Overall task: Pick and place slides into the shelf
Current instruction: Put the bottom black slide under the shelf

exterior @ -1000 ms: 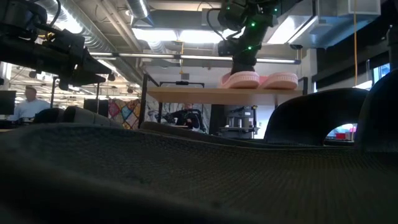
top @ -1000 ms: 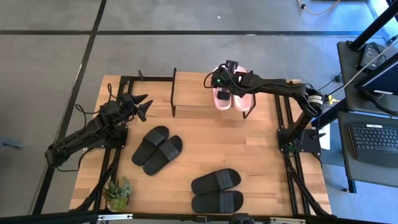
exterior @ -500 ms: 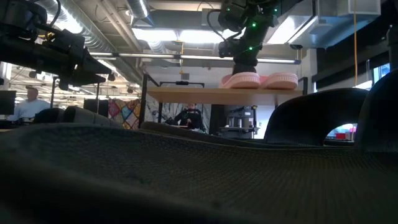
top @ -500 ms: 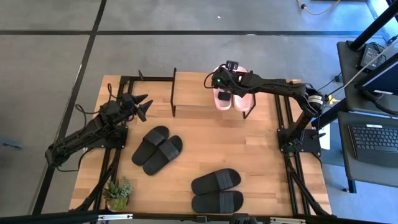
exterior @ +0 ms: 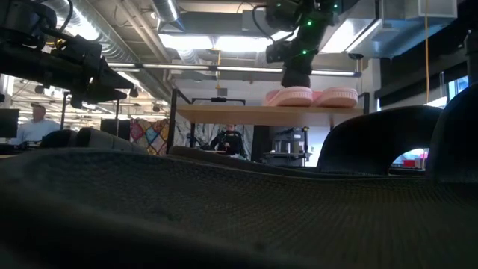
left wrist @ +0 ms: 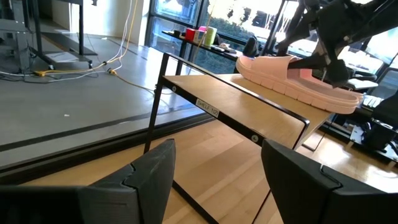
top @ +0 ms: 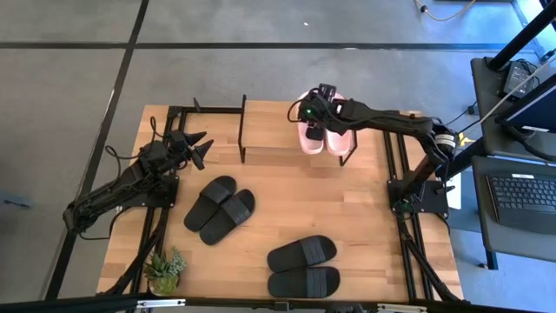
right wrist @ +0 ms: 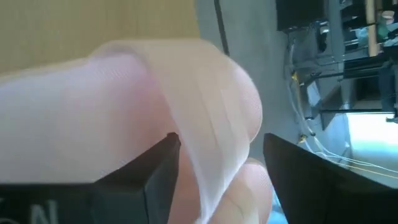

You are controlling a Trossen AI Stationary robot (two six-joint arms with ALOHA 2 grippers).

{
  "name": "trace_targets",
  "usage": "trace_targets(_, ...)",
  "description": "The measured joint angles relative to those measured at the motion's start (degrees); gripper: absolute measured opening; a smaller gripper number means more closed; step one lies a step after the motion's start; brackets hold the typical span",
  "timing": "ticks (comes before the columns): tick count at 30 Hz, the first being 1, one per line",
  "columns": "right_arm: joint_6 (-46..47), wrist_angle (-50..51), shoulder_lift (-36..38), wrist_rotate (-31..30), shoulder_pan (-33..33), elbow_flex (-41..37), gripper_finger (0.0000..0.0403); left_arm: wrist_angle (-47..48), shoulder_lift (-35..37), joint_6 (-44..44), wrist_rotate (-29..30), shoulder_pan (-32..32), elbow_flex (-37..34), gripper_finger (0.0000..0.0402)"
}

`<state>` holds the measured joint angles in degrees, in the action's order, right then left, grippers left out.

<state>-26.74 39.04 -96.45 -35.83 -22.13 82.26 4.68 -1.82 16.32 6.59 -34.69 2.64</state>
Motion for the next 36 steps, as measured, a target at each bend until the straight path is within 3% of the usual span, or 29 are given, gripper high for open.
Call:
trace_targets(8,4.2,8.0,1.6,4.1,0.9,1.9,0.0234,0.0,0.0,0.0,0.0,0.0,0.0,0.023)
trace_targets(14,12.7,18.7,1.8,8.9,3.7,9.4,0.0234,0.0,0.0,0.0,0.0,0.0,0.0,0.023)
trace_targets(23,21.1,30.3,1.8,31.7,7.6,23.2,0.0234,0.0,0.0,0.0,0.0,0.0,0.0,0.023)
trace_targets(31,24.2,39.6,1.9,53.8,10.0,25.2,0.0234,0.0,0.0,0.0,0.0,0.0,0.0,0.023)
trace_targets(36,31.2,41.1,2.3,58.0,14.1,25.1,0.0234,0.0,0.0,0.0,0.0,0.0,0.0,0.023)
